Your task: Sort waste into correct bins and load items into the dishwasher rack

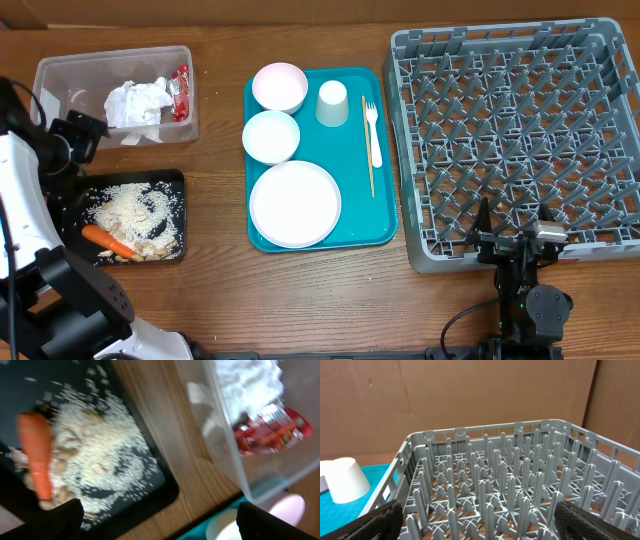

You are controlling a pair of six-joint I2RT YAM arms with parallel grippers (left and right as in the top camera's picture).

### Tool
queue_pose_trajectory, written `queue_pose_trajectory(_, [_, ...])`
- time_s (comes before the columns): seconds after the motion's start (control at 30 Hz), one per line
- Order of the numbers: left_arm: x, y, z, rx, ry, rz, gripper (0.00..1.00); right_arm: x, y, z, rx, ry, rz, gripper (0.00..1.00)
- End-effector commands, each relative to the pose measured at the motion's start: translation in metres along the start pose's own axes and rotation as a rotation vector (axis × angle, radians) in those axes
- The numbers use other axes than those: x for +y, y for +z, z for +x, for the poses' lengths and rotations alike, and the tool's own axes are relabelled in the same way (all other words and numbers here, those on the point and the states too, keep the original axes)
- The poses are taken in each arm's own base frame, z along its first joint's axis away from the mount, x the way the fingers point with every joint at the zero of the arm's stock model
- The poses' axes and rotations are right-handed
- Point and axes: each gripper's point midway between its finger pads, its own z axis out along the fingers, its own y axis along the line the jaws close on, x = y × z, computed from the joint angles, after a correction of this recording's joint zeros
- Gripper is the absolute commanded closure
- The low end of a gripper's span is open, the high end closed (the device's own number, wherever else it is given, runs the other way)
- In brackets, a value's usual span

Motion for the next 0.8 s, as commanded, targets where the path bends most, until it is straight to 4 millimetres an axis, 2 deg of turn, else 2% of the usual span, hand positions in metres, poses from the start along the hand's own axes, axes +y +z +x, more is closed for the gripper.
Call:
queue_pose_trajectory(0.0, [0.015, -0.017, -0.018, -0.125, -0.031, -0.081, 0.00, -0.003, 0.000, 0.001, -0.005, -0.007, 0.017, 0.00])
queue_pose_trajectory(0.07, [0.016, -0.017, -0.018, -0.131, -0.030, -0.089, 0.00, 0.006, 0.000, -0.007, -0.037, 0.001, -0.037, 0.00])
queue_pose_trajectory(0.13, [0.016, -0.017, -0.018, -0.131, -0.030, -0.088, 0.00, 0.036, -0.005, -0.024, -0.105, -0.008, -0.208, 0.00])
queue_pose_trajectory(0.2, [0.016, -0.017, -0.018, -0.131, -0.030, -0.089, 0.00, 0.071, -0.019, -0.041, -0.181, -0.037, -0.423, 0.00])
queue_pose_trajectory(0.27, [0.016, -0.017, -0.018, -0.131, -0.030, -0.088, 0.00, 0.121, -0.061, -0.065, -0.321, -0.132, -0.765, 0.00])
queue_pose_trajectory(0.33, [0.016, -0.017, -0.018, -0.131, -0.030, -0.088, 0.00, 0.150, -0.100, -0.063, -0.372, -0.225, -1.032, 0.00])
queue_pose_trajectory(0.47, [0.016, -0.017, -0.018, -0.131, -0.030, -0.088, 0.00, 0.158, -0.119, -0.066, -0.424, -0.286, -1.124, 0.00])
queue_pose_trajectory(0.53, [0.016, -0.017, -0.018, -0.131, -0.030, -0.088, 0.00, 0.156, -0.116, -0.068, -0.426, -0.278, -1.101, 0.00])
queue_pose_trajectory(0.67, [0.016, -0.017, -0.018, -0.131, -0.030, -0.088, 0.00, 0.146, -0.103, -0.083, -0.372, -0.076, -1.022, 0.00])
queue_pose_trajectory(0.77, [0.016, -0.017, -0.018, -0.131, -0.030, -0.088, 0.00, 0.140, -0.100, -0.100, -0.390, -0.032, -0.969, 0.00])
